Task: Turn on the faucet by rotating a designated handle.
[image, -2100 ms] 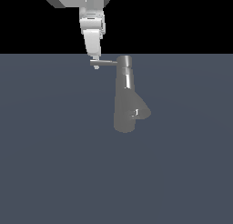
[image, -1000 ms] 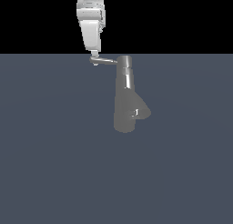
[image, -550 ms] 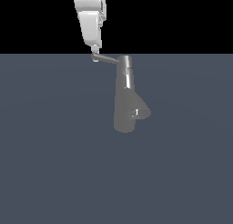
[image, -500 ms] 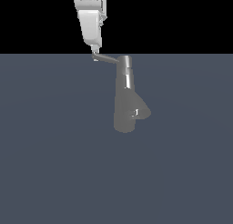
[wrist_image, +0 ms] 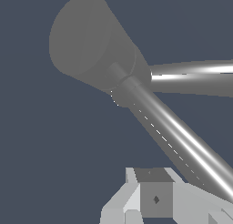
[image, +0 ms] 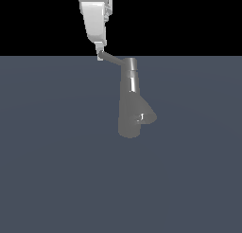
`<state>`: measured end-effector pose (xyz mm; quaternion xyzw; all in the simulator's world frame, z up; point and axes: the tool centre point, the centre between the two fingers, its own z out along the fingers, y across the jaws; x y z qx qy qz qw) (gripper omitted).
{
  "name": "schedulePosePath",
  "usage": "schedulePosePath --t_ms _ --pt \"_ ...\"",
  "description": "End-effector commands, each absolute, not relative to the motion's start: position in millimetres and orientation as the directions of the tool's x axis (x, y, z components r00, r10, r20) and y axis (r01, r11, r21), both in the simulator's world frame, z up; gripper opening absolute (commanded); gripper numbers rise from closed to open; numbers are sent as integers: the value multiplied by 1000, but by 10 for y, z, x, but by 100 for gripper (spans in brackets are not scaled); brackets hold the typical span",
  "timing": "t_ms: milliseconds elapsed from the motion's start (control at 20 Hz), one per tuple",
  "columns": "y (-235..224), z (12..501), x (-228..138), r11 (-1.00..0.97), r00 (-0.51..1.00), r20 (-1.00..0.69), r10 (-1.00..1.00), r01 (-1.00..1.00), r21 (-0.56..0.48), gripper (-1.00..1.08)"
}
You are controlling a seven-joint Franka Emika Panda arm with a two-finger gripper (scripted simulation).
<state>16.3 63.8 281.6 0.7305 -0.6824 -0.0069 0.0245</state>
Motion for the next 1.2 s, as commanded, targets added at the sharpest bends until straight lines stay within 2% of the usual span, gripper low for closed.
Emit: schedulePosePath --t_ms 0,750,850,1150 --pt "529 2834 78 -62 63 25 -998 -997 52 -100" --pt "79 3018 -354 -65 66 25 -997 -996 62 -100" --pt "170 3006 -315 -75 76 24 -997 -995 58 -100" --pt "-249 3009 -304 -71 72 24 -997 -996 60 -100"
